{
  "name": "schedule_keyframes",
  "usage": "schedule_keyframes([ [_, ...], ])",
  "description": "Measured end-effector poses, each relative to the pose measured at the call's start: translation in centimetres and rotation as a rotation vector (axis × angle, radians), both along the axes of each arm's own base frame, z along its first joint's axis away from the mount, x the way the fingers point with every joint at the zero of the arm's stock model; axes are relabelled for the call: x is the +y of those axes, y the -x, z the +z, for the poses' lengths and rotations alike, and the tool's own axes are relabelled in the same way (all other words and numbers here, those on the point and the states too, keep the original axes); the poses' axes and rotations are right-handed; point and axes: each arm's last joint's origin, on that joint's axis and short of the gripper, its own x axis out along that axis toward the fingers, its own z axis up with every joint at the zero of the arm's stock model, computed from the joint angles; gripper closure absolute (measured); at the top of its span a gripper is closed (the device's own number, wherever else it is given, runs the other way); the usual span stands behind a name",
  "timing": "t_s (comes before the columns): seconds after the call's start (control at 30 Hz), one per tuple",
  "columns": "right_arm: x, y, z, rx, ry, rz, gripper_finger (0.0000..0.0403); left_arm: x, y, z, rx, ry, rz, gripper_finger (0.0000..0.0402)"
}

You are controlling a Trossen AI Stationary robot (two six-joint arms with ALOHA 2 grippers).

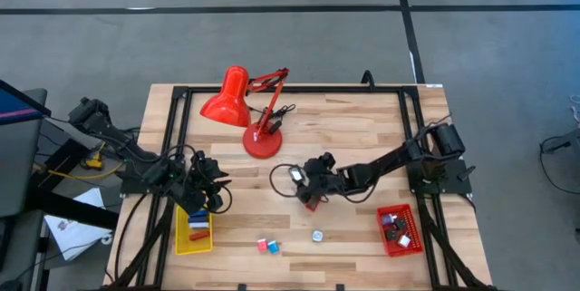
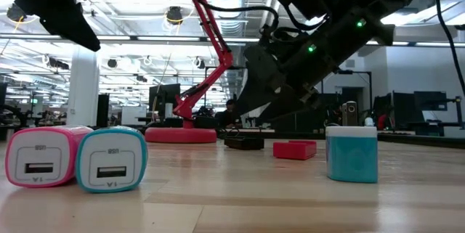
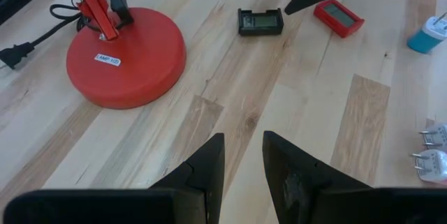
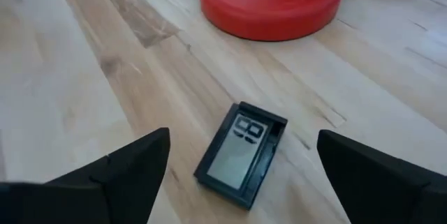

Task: Pick & Place Office items
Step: Put the black digital timer into the yellow bin

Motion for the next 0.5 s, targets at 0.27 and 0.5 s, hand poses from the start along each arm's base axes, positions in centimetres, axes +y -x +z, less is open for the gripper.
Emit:
schedule_keyframes([
  [0.27,0.7,-0.5,-1.6,-0.016,-0.014,-0.002,0.0051,0.0,0.0,0.0,0.000,0.000,0.000,0.0308],
  [0.5,1.1,-2.6,-3.3,0.081,0.031,-0.020,0.0052,0.0,0.0,0.0,0.002,0.001,-0.001,0.0308],
])
